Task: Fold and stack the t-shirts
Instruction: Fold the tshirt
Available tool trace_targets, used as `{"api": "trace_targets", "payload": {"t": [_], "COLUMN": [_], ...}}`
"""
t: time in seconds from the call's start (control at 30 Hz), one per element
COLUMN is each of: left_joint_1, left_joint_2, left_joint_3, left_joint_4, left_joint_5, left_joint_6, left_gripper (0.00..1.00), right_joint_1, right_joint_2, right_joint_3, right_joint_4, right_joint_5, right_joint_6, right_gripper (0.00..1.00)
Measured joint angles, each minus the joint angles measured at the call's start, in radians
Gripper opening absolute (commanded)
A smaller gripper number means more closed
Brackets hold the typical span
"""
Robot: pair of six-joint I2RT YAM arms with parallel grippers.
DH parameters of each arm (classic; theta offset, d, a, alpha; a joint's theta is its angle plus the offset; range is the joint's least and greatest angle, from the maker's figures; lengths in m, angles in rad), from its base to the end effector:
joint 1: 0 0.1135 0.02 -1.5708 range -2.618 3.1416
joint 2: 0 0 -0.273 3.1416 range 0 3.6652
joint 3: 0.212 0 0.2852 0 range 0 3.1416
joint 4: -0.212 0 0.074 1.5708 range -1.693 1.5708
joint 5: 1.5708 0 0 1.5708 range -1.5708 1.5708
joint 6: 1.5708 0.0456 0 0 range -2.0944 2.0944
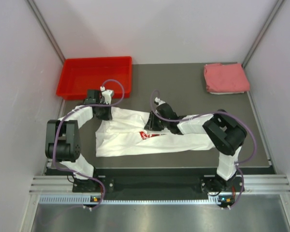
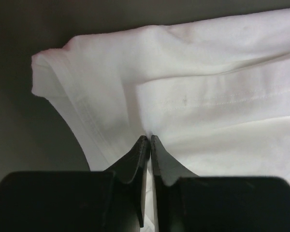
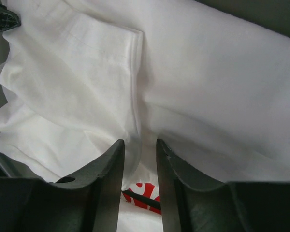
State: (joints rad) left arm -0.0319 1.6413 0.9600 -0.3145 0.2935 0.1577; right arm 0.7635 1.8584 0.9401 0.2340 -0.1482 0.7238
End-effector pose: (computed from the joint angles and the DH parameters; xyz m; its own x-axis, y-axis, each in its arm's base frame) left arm 0.3570 -0.0246 0.1581 -0.7989 0.1759 -0.5752 0.3172 0.9357 -0.1544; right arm 0.2892 0.2861 0.1149 -0.8498 0.0933 -0.5188 -0.2719 0.7656 0.5831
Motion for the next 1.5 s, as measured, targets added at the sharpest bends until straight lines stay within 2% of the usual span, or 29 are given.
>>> {"api": "trace_targets", "payload": {"t": [0.03,0.07,0.3,0.47,0.57,0.7,0.73,0.87,0.9,0.93,0.97,1.03,1.07,1.43,1.5], "left_joint_1": [0.001,0.002,0.004,0.004,0.004,0.003,0.002,-0.002,-0.002,-0.002,-0.002,-0.002,-0.002,-0.002,-0.002], "left_joint_2": [0.0,0.0,-0.001,-0.014,-0.028,-0.089,-0.1,-0.109,-0.109,-0.107,-0.103,-0.093,-0.088,-0.079,-0.079], "left_joint_3": [0.0,0.0,0.02,0.026,0.023,-0.029,-0.041,-0.077,-0.087,-0.093,-0.095,-0.096,-0.096,-0.096,-0.096], "left_joint_4": [-0.001,-0.003,-0.015,-0.053,-0.097,-0.145,-0.159,-0.188,-0.191,-0.197,-0.204,-0.212,-0.214,-0.214,-0.213], "left_joint_5": [0.009,0.018,0.03,0.031,0.05,0.095,0.098,0.081,0.074,0.069,0.065,0.061,0.06,0.045,0.046], "left_joint_6": [0.004,0.011,0.028,0.034,0.043,0.068,0.078,0.116,0.127,0.134,0.141,0.155,0.161,0.195,0.197], "left_gripper": [0.25,0.29,0.36,0.37,0.43,0.47,0.45,0.4,0.37,0.33,0.24,0.15,0.02,0.0,0.0], "right_joint_1": [-0.001,-0.001,-0.008,-0.025,-0.034,-0.036,-0.038,-0.04,-0.041,-0.044,-0.046,-0.053,-0.057,-0.119,-0.12], "right_joint_2": [0.0,0.0,0.02,0.101,0.16,0.218,0.222,0.247,0.253,0.255,0.257,0.256,0.256,0.179,0.179], "right_joint_3": [0.006,0.016,0.159,0.273,0.309,0.332,0.338,0.34,0.338,0.337,0.335,0.319,0.309,0.196,0.196], "right_joint_4": [-0.005,-0.013,-0.069,-0.067,-0.071,-0.069,-0.067,-0.035,-0.027,-0.022,-0.016,0.005,0.019,0.049,0.05], "right_joint_5": [-0.003,-0.006,0.009,0.026,0.026,0.003,-0.003,-0.031,-0.036,-0.038,-0.04,-0.041,-0.045,-0.006,-0.008], "right_joint_6": [-0.007,-0.017,-0.082,-0.095,-0.095,-0.091,-0.09,-0.063,-0.052,-0.043,-0.032,-0.014,-0.004,0.021,0.021], "right_gripper": [0.37,0.38,0.39,0.4,0.4,0.35,0.33,0.12,0.09,0.07,0.01,0.0,0.0,0.0,0.09]}}
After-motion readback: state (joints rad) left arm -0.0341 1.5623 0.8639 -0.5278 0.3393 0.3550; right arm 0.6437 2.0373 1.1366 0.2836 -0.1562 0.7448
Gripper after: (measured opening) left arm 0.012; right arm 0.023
